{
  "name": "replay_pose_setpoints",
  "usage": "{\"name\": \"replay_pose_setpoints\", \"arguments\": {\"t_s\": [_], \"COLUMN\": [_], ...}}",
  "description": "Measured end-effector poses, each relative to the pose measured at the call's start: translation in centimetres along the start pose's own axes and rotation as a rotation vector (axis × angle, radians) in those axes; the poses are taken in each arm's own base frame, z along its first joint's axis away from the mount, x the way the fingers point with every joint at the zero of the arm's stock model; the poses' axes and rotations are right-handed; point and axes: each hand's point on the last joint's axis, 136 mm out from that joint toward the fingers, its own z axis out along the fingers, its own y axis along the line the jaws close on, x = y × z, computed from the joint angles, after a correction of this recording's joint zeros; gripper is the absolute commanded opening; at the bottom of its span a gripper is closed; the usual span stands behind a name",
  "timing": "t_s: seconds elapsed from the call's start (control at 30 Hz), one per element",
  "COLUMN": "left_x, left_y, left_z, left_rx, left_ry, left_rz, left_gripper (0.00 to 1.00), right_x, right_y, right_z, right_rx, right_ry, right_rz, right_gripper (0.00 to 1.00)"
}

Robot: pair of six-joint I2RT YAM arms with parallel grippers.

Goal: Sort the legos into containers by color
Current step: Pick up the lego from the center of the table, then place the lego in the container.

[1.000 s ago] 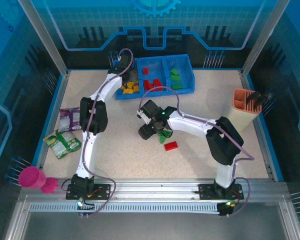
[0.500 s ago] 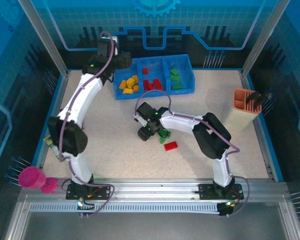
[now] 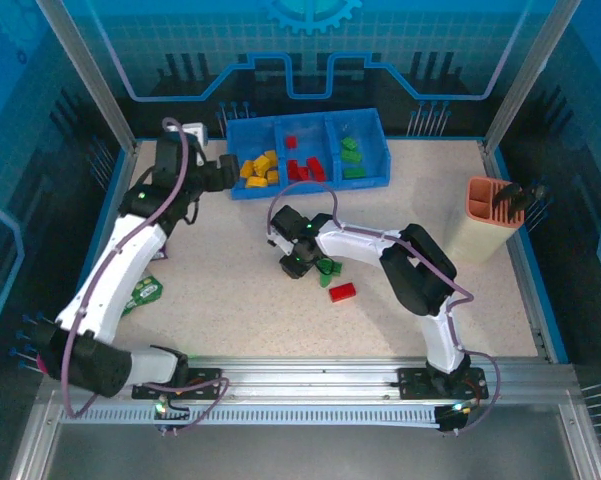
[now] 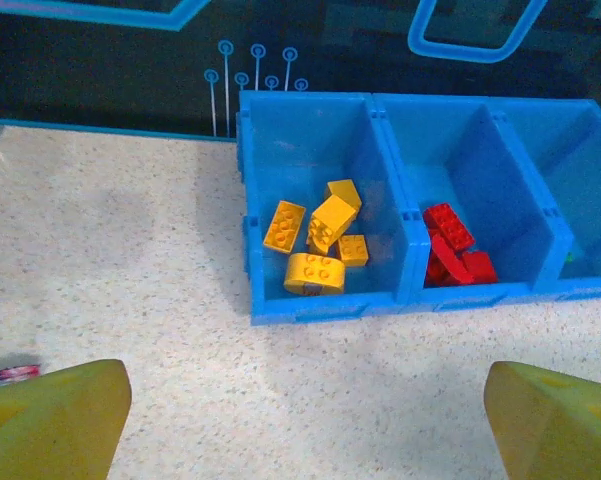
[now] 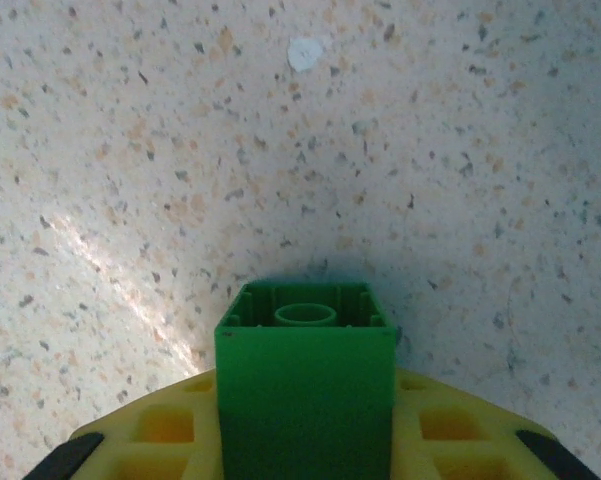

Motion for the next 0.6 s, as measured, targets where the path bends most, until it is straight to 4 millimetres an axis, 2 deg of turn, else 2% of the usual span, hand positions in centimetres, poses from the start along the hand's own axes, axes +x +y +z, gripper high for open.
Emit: {"name": "replay_pose_setpoints", "arguments": {"t_s": [0.1,0.17,0.27,0.33,0.43,0.53,0.6], "left_x": [0.1,0.4,1.7,2.8,3.9,4.7,5.0], "left_y": [0.4,0.7,1.2,1.5,1.7,1.7,1.6], "left_z": [-2.4,-3.4,-4.2,-4.2,-3.8,-3.5,-3.3], "left_rx": [0.005,0.008,0.008,0.004,-0.003,0.001,0.009], "left_ry": [-0.022,-0.033,-0.028,-0.01,0.02,0.038,0.048], "left_rz": [0.017,0.029,0.054,0.073,0.092,0.105,0.113], "left_gripper": [0.93,0.95,0.94,0.94,0.95,0.95,0.96], "right_x": [-0.3,-1.0,-3.2,-4.7,-6.1,-6.6,-7.0], "right_y": [-0.8,-2.0,-5.1,-8.3,-13.6,-18.4,-21.2], "right_z": [-2.0,-4.4,-9.3,-12.9,-16.7,-18.2,-18.4], "right_rx": [0.014,0.03,0.079,0.132,0.226,0.301,0.341], "right_ry": [-0.022,-0.068,-0.185,-0.278,-0.378,-0.424,-0.437], "right_rz": [0.005,0.017,0.06,0.107,0.192,0.27,0.312], "right_gripper": [0.25,0.27,0.3,0.3,0.31,0.32,0.32]}}
